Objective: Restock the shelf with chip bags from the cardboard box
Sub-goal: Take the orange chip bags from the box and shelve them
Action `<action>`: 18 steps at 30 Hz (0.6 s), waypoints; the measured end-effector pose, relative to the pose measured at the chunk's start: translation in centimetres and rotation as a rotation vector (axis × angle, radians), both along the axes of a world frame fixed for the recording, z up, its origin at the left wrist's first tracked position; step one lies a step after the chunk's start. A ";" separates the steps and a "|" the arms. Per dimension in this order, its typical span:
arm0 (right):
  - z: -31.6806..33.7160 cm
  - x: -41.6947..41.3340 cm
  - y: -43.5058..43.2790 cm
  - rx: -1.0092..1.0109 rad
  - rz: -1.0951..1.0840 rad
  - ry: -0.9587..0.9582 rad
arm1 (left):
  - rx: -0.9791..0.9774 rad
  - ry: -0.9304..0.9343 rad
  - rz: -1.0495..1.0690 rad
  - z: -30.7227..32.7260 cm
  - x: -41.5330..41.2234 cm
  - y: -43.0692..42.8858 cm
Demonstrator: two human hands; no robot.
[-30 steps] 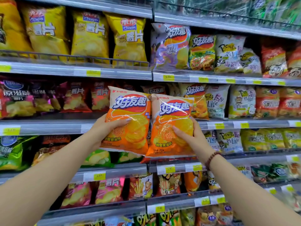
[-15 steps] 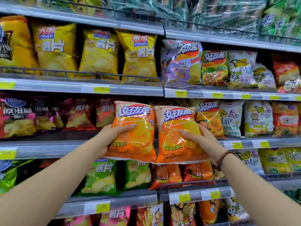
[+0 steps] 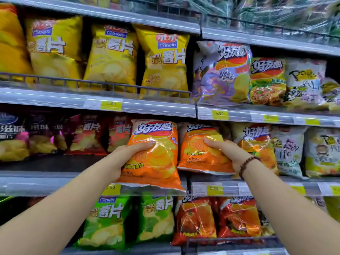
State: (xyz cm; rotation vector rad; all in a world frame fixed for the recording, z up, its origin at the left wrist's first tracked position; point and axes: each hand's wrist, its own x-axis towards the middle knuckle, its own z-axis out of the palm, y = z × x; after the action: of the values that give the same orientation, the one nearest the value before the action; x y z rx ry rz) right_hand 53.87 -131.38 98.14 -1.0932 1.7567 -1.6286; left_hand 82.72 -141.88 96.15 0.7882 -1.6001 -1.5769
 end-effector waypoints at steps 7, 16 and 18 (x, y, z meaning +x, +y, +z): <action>0.2 -3.2 -5.4 -0.065 -0.082 0.030 | 0.007 0.005 0.098 0.4 -2.3 -2.6; -0.5 -5.4 -8.2 -0.152 -0.056 0.200 | -0.127 0.029 0.190 -0.5 -4.5 -2.0; -1.1 -5.8 -8.5 -0.193 -0.006 0.164 | -0.109 0.025 0.196 -0.8 -4.7 -2.3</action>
State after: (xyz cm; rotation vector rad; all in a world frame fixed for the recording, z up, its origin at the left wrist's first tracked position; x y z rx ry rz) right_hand 48.04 -139.92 97.01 -1.3448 1.7315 -1.7862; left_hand 78.01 -144.22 95.32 0.8358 -1.5274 -1.3451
